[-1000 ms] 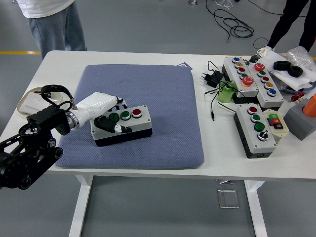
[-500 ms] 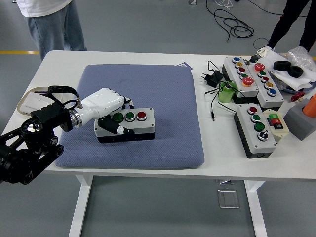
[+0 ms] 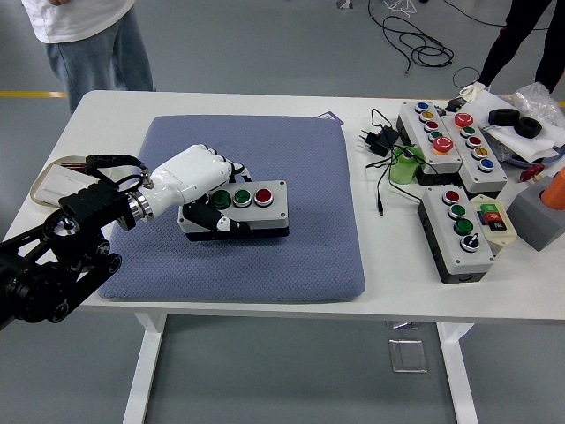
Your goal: Pick up the button,place it on the desk,press the button,press the button
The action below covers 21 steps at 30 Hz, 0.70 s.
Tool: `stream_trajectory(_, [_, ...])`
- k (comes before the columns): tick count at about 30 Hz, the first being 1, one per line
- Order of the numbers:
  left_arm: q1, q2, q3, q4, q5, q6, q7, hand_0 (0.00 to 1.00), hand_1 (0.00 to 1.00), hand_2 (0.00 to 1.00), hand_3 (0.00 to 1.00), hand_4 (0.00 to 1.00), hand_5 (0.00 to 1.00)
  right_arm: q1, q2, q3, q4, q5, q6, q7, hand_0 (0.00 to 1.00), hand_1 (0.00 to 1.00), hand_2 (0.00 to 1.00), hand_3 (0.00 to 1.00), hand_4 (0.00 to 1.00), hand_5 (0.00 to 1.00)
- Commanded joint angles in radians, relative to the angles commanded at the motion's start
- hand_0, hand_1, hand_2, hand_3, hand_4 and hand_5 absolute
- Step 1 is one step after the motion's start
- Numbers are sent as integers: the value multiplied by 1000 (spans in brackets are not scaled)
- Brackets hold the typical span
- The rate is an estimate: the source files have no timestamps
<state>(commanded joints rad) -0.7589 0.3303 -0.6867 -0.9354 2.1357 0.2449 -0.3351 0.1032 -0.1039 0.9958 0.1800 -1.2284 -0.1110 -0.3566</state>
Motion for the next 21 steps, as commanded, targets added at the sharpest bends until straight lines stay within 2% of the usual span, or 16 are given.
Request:
stream_trajectory(12, [-1, 1, 26, 6, 13, -22, -12, 449, 353, 307, 357, 322, 2, 5, -1, -1, 0, -7, 3, -2, 631, 550, 626, 569, 308, 257])
stream_trajectory(13, [0, 0, 27, 6, 17, -24, -12, 452, 390, 385, 362, 300, 2, 5, -1, -2, 0, -5, 2, -2, 630, 550, 626, 569, 308, 257])
stream_trajectory(18, [2, -2, 29, 6, 28, -29, -12, 452, 390, 385, 362, 300, 2, 5, -1, -1, 0, -10, 3, -3, 630, 550, 626, 569, 308, 257])
stream_trajectory(19, [4, -3, 26, 6, 29, -28, -11, 455, 460, 452, 438, 457, 126, 5, -1, -1, 0, -9, 3, -3, 630, 550, 626, 570, 308, 257])
stream_trajectory(21, [5, -4, 23, 9, 29, -31, -10, 455, 460, 452, 438, 457, 126, 4, -1, -4, 0, -5, 2, -3, 630, 550, 626, 570, 308, 257])
